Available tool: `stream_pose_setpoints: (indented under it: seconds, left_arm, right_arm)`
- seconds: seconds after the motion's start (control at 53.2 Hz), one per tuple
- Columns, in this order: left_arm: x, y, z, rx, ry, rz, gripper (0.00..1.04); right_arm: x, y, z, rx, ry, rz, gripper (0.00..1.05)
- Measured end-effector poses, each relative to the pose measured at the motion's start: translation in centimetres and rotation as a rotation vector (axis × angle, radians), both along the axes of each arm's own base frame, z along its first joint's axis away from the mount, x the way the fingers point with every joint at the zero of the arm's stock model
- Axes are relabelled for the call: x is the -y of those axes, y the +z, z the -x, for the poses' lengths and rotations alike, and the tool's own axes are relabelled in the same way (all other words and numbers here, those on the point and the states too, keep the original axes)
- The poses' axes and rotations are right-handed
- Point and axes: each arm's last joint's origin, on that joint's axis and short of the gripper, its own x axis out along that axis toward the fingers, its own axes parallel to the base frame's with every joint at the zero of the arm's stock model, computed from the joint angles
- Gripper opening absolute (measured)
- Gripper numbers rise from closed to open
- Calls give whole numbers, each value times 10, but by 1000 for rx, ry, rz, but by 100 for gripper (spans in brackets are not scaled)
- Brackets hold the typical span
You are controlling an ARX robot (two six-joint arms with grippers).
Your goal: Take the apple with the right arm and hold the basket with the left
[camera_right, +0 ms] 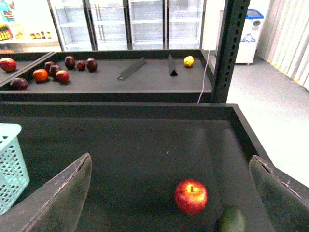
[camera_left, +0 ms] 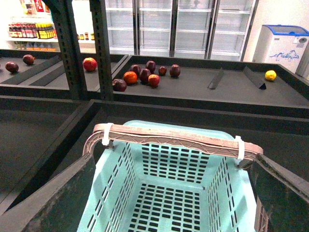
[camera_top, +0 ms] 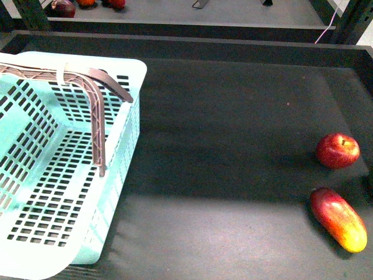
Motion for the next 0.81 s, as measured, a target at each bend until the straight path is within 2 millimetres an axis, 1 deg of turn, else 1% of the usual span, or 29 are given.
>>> stream_pose_setpoints:
  seconds: [0.526,0.545,0.583,0.62,0.658,0.733,0.808]
  left_arm:
    - [0,0,0,0,0,0,98]
    - [0,-1,0,-14,3,13,98]
    - [1,0,0,-102,8,64,98]
    - [2,-2,-1,-232,22,135,98]
    - [5,-3,-1,-320,28,226,98]
    - [10,1,-4,-360,33,333,98]
    - [16,10,-12,-378,-1,446,98]
  right_arm:
    - [0,0,0,0,0,0,96]
    - [0,0,0,0,0,0,96]
    - [0,0,0,0,0,0,96]
    - [0,0,0,0,0,0,96]
    - [0,0,0,0,0,0,96]
    - [0,0,0,0,0,0,96]
    - [0,0,0,0,0,0,96]
